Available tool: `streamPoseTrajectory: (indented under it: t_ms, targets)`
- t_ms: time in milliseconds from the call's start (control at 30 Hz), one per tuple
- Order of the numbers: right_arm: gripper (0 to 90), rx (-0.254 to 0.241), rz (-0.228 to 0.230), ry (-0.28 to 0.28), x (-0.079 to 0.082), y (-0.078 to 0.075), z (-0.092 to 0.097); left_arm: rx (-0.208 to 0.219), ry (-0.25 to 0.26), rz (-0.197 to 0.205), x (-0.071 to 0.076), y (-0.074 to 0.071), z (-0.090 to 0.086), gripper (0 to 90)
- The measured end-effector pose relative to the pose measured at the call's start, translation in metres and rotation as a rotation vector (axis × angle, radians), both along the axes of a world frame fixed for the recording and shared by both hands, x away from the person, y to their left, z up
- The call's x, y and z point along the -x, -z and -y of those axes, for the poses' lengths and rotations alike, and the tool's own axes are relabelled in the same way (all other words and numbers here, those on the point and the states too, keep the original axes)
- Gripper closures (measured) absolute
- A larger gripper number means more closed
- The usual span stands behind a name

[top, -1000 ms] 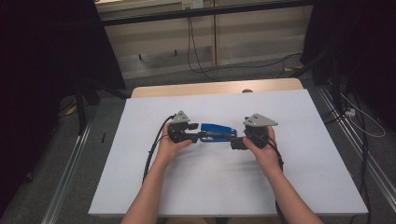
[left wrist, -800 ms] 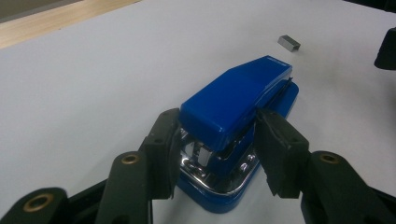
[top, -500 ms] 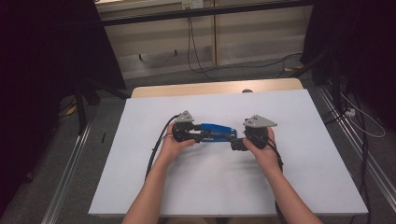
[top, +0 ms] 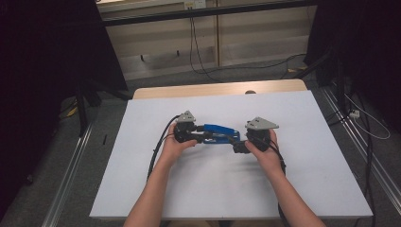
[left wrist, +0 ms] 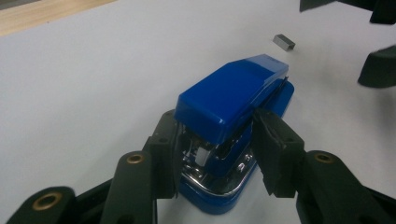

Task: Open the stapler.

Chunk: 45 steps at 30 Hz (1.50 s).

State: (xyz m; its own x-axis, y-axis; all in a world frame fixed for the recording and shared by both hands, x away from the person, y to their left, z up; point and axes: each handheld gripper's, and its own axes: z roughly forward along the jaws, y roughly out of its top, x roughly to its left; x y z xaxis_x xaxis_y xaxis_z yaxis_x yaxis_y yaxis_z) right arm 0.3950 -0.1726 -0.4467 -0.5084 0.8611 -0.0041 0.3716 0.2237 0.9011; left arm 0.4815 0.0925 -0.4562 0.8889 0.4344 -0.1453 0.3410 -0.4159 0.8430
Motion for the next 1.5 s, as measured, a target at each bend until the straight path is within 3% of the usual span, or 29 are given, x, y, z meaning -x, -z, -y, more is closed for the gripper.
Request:
streamPoseTrajectory:
  t_ms: [233,333,400,533,633,700,733,867,900,1267,1500]
  targets:
    - [3.3,0.005,-0.012,-0.013,-0.003,0.005,-0.005,0.01,-0.004,0.006,0.001,-0.006,-0.001,55.8]
    - [3.3,0.009,-0.013,-0.03,-0.004,0.004,-0.009,0.064,-0.021,-0.008,0.0,-0.011,-0.003,56.3]
    - [3.3,0.015,-0.014,-0.035,-0.007,0.004,-0.013,0.132,-0.015,-0.017,0.001,-0.016,-0.003,60.2]
    - [4.2,0.023,-0.011,-0.059,-0.013,0.003,-0.02,0.13,-0.024,0.004,0.003,-0.023,0.0,60.4]
    - [5.0,0.052,0.0,-0.088,-0.017,0.002,-0.029,0.159,-0.028,0.011,0.006,-0.028,0.002,61.1]
    - [7.9,0.064,-0.002,-0.097,-0.019,0.001,-0.033,0.156,-0.035,0.026,0.006,-0.031,0.003,61.0]
    - [14.4,0.081,0.003,-0.1,-0.021,0.0,-0.036,0.155,-0.041,0.035,0.007,-0.033,0.003,61.1]
    - [20.5,0.084,0.004,-0.086,-0.025,0.0,-0.039,0.154,-0.047,0.037,0.008,-0.034,0.004,61.0]
    - [26.3,0.093,0.004,-0.094,-0.027,0.0,-0.042,0.15,-0.048,0.038,0.008,-0.034,0.005,60.9]
    - [41.2,0.106,0.027,-0.097,-0.036,-0.001,-0.059,0.162,-0.057,0.024,0.007,-0.033,0.005,60.9]
    - [51.1,0.114,0.036,-0.078,-0.039,0.001,-0.058,0.155,-0.063,0.026,0.007,-0.033,0.005,60.0]
